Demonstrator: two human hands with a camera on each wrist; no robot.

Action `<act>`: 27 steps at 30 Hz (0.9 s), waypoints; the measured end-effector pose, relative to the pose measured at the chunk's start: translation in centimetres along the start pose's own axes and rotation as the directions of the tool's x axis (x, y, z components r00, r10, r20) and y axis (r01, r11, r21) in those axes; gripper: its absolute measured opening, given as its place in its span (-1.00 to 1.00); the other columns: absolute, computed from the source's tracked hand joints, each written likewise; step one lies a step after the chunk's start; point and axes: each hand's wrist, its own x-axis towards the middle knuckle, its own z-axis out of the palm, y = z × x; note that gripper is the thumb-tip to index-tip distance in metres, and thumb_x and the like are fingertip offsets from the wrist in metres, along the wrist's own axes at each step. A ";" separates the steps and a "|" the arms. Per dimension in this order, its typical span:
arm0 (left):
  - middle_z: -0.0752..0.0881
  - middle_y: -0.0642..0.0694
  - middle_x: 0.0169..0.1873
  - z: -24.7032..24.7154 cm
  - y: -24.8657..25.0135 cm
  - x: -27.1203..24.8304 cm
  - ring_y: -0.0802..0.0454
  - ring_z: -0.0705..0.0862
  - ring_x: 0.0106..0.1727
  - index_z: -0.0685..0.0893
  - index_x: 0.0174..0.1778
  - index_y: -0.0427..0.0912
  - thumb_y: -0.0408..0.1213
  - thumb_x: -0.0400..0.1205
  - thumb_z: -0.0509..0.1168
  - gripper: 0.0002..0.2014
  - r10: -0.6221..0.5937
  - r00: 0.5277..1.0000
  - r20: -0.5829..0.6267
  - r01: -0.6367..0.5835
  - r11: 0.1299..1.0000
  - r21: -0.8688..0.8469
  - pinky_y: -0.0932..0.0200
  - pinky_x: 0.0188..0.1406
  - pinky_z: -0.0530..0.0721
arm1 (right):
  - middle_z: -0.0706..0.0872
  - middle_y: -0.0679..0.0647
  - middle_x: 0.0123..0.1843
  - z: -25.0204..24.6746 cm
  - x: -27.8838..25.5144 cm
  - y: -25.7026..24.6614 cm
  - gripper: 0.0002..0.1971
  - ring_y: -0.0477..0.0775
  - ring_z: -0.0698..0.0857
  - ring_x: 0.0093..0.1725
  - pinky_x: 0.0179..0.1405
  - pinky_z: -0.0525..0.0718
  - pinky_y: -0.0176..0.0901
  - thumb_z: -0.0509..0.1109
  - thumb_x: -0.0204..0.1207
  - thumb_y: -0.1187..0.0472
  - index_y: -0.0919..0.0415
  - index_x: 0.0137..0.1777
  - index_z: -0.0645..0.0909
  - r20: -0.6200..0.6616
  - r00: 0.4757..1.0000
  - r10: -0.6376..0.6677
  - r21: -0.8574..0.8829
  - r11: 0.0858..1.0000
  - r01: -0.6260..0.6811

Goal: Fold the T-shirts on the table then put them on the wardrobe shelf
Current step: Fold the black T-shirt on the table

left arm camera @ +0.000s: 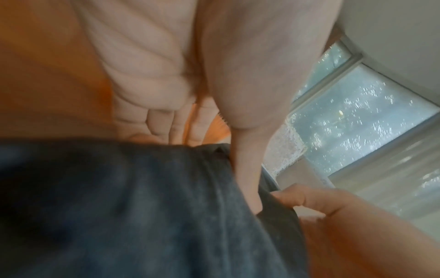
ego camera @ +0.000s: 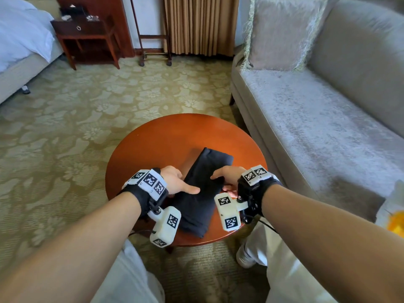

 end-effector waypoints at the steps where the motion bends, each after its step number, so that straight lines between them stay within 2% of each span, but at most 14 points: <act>1: 0.75 -0.14 0.13 -0.2 0.0 0.1 -0.12 0.72 0.10 0.65 0.34 -0.19 0.29 0.11 0.63 -0.06 -0.008 1.000 0.028 0.010 0.998 -0.054 -0.02 0.17 0.71 | 0.45 0.07 -0.54 0.0 -0.1 0.0 -0.80 0.02 0.43 -0.58 -0.60 0.39 -0.28 0.50 0.35 0.20 0.23 -0.28 0.51 0.011 1.000 0.005 0.056 0.998 -0.006; 3: 0.68 -0.12 0.28 -0.6 -0.1 0.3 -0.13 0.67 0.22 0.45 0.55 -0.19 0.27 -0.02 0.67 0.22 -0.021 0.994 0.110 0.040 0.984 -0.174 -0.11 0.30 0.66 | 0.52 0.10 -0.45 0.0 -0.2 0.0 -0.82 0.05 0.52 -0.50 -0.44 0.48 -0.19 0.49 0.29 0.23 0.26 -0.23 0.54 0.034 0.999 -0.004 0.171 0.985 -0.002; 5: 0.71 -0.09 0.28 -0.8 -0.5 0.9 -0.12 0.68 0.25 0.49 0.52 -0.15 0.28 -0.12 0.71 0.26 0.008 0.983 0.185 0.045 0.958 -0.282 -0.16 0.32 0.64 | 0.57 0.14 -0.33 -0.3 0.1 -0.2 -0.79 0.09 0.58 -0.36 -0.21 0.51 -0.06 0.48 0.26 0.26 0.29 -0.15 0.56 0.051 0.998 -0.037 0.236 0.972 0.024; 7: 0.78 -0.11 0.18 -1.3 -0.7 1.8 -0.12 0.75 0.21 0.69 0.30 -0.15 0.21 -0.05 0.75 0.00 0.054 0.970 0.235 0.044 0.919 -0.392 -0.17 0.30 0.66 | 0.59 0.14 -0.25 -1.1 0.7 -1.2 -0.86 0.12 0.61 -0.27 -0.14 0.57 -0.02 0.42 0.36 0.33 0.28 -0.10 0.57 0.065 0.996 -0.065 0.301 0.953 0.042; 9: 0.82 -0.14 0.11 -2.2 0.2 1.7 -0.13 0.78 0.17 0.75 0.21 -0.17 0.00 0.24 0.71 -0.35 0.125 0.957 0.260 0.025 0.861 -0.507 -0.15 0.31 0.65 | 0.61 0.16 -0.19 -1.9 1.7 -2.6 -0.89 0.16 0.63 -0.22 -0.10 0.62 0.00 0.38 0.40 0.36 0.27 -0.08 0.58 0.100 0.991 -0.085 0.347 0.937 0.045; 11: 0.82 -0.16 0.08 -3.1 1.0 2.6 -0.12 0.78 0.17 0.77 0.20 -0.20 -0.17 0.43 0.60 -0.57 0.173 0.946 0.273 0.010 0.830 -0.558 -0.14 0.34 0.64 | 0.64 0.21 -0.08 -2.7 2.9 -4.2 -0.66 0.22 0.66 -0.12 0.06 0.65 0.02 0.47 0.22 0.33 0.29 0.04 0.61 0.110 0.991 -0.072 0.327 0.944 0.033; 13: 0.83 -0.12 0.09 -3.9 2.1 4.2 -0.10 0.78 0.18 0.77 0.20 -0.16 -0.15 0.44 0.59 -0.58 0.185 0.940 0.285 0.003 0.833 -0.553 -0.14 0.35 0.62 | 0.63 0.23 0.01 -3.9 5.1 -5.5 -0.26 0.26 0.65 -0.01 0.25 0.60 0.10 0.56 -0.13 0.35 0.31 0.21 0.62 0.122 0.992 -0.037 0.322 0.947 -0.004; 15: 0.83 -0.10 0.08 -4.6 3.4 6.2 -0.09 0.78 0.17 0.78 0.19 -0.14 -0.17 0.41 0.61 -0.57 0.182 0.940 0.287 0.005 0.837 -0.548 -0.13 0.34 0.62 | 0.65 0.23 0.00 -5.5 7.2 -6.9 -0.18 0.27 0.66 -0.02 0.17 0.62 0.07 0.57 -0.19 0.36 0.31 0.25 0.61 0.152 0.988 -0.039 0.330 0.944 -0.014; 17: 0.84 -0.09 0.05 -5.0 4.8 8.1 -0.06 0.79 0.15 0.79 0.16 -0.12 -0.24 0.40 0.62 -0.60 0.175 0.943 0.283 0.004 0.845 -0.535 -0.09 0.32 0.64 | 0.72 0.20 -0.13 -7.5 8.4 -8.6 -0.51 0.22 0.72 -0.20 -0.18 0.70 -0.08 0.53 0.15 0.31 0.30 0.14 0.65 0.154 0.985 -0.076 0.392 0.920 0.009; 19: 0.85 -0.04 0.01 -5.5 6.3 9.1 -0.02 0.79 0.12 0.79 0.13 -0.09 -0.30 0.43 0.60 -0.65 0.171 0.939 0.299 0.010 0.855 -0.519 0.01 0.24 0.67 | 0.70 0.15 -0.30 -9.4 9.0 -10.0 -0.82 0.10 0.70 -0.38 -0.41 0.61 -0.20 0.48 0.40 0.17 0.23 -0.04 0.68 0.154 0.984 -0.084 0.418 0.908 0.012; 21: 0.85 -0.02 -0.01 -6.1 7.7 9.1 0.00 0.80 0.10 0.79 0.12 -0.07 -0.31 0.43 0.59 -0.66 0.157 0.928 0.339 0.033 0.869 -0.493 0.08 0.15 0.68 | 0.62 0.15 -0.34 -10.7 9.0 -10.8 -0.75 0.08 0.62 -0.42 -0.45 0.52 -0.23 0.50 0.41 0.02 0.21 -0.15 0.64 0.182 0.982 -0.051 0.364 0.931 -0.019; 22: 0.85 -0.02 -0.01 -6.3 8.4 8.9 0.01 0.80 0.09 0.80 0.12 -0.08 -0.30 0.42 0.60 -0.66 0.155 0.919 0.363 0.041 0.877 -0.478 0.10 0.12 0.68 | 0.65 0.16 -0.31 -11.3 8.8 -11.2 -0.71 0.09 0.64 -0.39 -0.43 0.54 -0.24 0.52 0.40 0.01 0.24 -0.11 0.65 0.190 0.981 -0.031 0.329 0.944 -0.034; 25: 0.85 -0.06 -0.01 -7.4 11.2 7.7 -0.02 0.80 0.09 0.80 0.12 -0.15 -0.31 0.42 0.60 -0.65 0.155 0.892 0.424 0.050 0.899 -0.434 0.10 0.12 0.67 | 0.80 0.16 0.04 -13.7 7.0 -12.7 -0.42 0.11 0.80 -0.01 -0.01 0.75 -0.13 0.61 0.28 0.02 0.32 0.26 0.66 0.149 0.989 0.001 0.295 0.954 -0.045; 27: 0.85 -0.07 0.00 -8.4 13.3 6.8 -0.03 0.81 0.09 0.79 0.12 -0.17 -0.30 0.39 0.62 -0.63 0.154 0.875 0.459 0.046 0.917 -0.396 0.06 0.18 0.68 | 0.80 0.18 0.14 -15.6 5.2 -14.0 -0.28 0.15 0.80 0.10 0.21 0.72 0.00 0.69 0.13 -0.03 0.31 0.27 0.66 0.141 0.989 0.033 0.271 0.960 -0.071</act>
